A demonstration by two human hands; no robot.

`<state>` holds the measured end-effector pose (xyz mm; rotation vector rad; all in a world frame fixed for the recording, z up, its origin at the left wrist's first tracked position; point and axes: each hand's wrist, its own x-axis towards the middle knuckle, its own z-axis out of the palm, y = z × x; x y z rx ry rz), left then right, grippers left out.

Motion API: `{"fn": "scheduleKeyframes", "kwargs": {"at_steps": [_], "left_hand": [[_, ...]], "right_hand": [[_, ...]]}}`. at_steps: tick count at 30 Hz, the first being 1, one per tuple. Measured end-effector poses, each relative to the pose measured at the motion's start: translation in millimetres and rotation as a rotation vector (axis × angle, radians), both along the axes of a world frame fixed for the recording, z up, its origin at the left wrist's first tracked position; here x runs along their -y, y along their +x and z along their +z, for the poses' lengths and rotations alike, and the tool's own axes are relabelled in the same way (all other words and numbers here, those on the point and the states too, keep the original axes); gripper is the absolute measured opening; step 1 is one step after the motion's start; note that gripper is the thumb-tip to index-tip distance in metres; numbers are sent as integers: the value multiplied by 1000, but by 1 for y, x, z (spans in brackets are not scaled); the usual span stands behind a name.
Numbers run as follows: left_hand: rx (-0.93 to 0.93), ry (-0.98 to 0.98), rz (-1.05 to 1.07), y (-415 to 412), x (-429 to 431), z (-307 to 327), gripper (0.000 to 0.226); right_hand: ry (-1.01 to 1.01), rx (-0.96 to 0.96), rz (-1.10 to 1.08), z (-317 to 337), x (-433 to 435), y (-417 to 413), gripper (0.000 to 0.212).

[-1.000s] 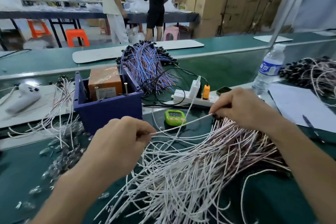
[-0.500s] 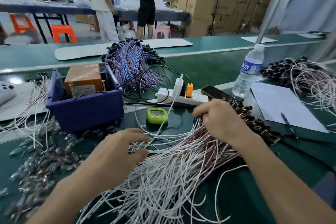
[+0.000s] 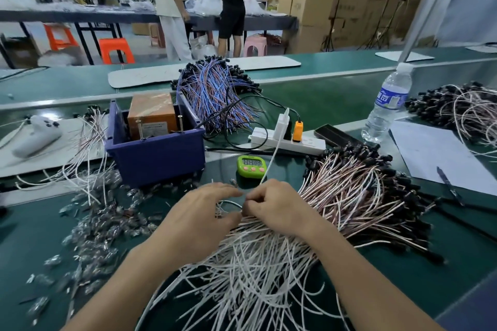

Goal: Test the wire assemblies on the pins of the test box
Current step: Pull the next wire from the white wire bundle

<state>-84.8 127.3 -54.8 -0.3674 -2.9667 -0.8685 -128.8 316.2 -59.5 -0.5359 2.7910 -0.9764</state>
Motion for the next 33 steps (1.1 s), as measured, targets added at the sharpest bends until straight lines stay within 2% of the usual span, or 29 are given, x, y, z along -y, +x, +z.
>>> {"fn": "scheduleKeyframes", "kwargs": {"at_steps": [3,7,10,12,15,20,25,28,33], "left_hand": [[-28,-136,-51,4,-5,0,24],[-124,-344,-44,11,-12,-4,27],[-190,-381,-10,15,-20,-11,29],[-171,-372,-15,13,-21,-15,30],[-99,-291,-37,13,-15,-11,29],[-317,26,110,33,12,12,12],[-120,306,409,52,55,22,18],[-55,399,476,60,71,21,26],[-49,546,487,70,85,17,41]], "right_hand": [[38,-60,-27,-3,3,4,33],[113,-148,-88,-8,13,6,43],[160,-246,-178,-13,13,10,43],[171,-276,-201,-14,13,10,41],[208,-235,-157,-14,13,8,37],[186,-222,-132,-12,13,6,50],[-4,-348,-205,5,28,22,54],[-197,-178,-122,19,69,30,45],[-357,-7,-27,31,137,51,25]]}}
